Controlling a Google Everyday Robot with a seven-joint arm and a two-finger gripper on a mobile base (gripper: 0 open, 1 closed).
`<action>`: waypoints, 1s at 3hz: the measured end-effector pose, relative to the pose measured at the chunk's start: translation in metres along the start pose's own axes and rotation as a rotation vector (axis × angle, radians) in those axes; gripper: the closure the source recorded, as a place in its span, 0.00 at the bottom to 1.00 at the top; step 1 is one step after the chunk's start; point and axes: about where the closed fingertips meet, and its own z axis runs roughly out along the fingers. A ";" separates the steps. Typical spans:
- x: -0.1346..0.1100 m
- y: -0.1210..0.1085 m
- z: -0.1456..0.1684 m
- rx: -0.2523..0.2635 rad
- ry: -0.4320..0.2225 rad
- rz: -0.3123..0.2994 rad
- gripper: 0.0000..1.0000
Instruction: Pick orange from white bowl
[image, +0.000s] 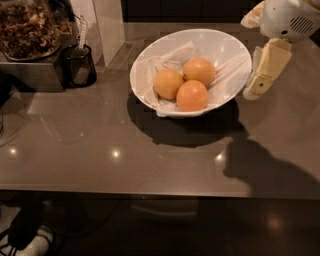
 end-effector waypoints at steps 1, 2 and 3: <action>-0.007 -0.018 0.004 0.026 -0.033 -0.049 0.00; -0.025 -0.041 0.016 0.028 -0.079 -0.128 0.00; -0.040 -0.048 0.029 0.020 -0.059 -0.170 0.00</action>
Offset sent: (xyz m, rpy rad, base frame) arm 0.0786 0.0361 0.0112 0.0446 -0.1177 0.2322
